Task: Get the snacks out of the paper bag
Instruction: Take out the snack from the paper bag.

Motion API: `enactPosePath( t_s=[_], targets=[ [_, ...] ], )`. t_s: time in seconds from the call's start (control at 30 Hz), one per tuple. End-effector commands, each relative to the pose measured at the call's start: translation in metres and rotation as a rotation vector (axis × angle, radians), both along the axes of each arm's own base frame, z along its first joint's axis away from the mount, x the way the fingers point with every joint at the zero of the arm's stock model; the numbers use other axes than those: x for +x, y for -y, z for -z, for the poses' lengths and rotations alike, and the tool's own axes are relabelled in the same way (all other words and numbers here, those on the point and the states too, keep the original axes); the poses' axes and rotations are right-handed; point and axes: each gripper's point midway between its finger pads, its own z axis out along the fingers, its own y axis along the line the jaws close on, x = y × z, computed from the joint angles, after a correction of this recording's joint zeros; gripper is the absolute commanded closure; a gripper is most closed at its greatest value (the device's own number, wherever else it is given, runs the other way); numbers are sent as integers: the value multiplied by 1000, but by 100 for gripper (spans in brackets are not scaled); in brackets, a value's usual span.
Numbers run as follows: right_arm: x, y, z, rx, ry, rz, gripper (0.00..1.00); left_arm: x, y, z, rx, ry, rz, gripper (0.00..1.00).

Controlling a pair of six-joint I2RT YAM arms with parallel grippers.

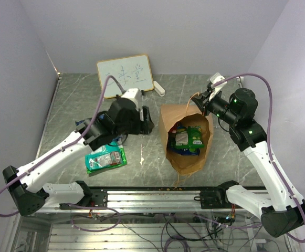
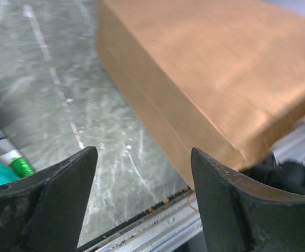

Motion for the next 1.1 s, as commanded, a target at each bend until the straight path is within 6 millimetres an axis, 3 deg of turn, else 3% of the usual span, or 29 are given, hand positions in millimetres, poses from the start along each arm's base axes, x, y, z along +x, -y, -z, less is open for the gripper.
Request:
enactPosePath(
  t_s=[0.0, 0.13, 0.23, 0.33, 0.5, 0.57, 0.83, 1.07],
  targets=[
    [-4, -11, -17, 32, 16, -61, 100, -38, 45, -24, -52, 128, 174, 15],
    [-3, -19, -19, 39, 1, -105, 100, -76, 76, -38, 22, 270, 316, 15],
    [-2, -23, -22, 46, -11, -121, 100, -89, 99, -29, 111, 310, 422, 15],
    [-2, -26, -26, 57, -15, -134, 100, -96, 123, -18, 184, 339, 526, 8],
    [-1, -25, -30, 62, -18, -125, 100, -98, 156, -5, 251, 379, 651, 9],
    [0, -25, -31, 62, -18, -124, 100, -96, 166, 9, 312, 386, 698, 10],
    [-1, -20, -33, 43, 5, -102, 100, -82, 181, 59, 575, 407, 840, 13],
    [-3, -14, -37, 28, 34, -83, 100, -65, 164, 103, 713, 355, 841, 15]
  ],
)
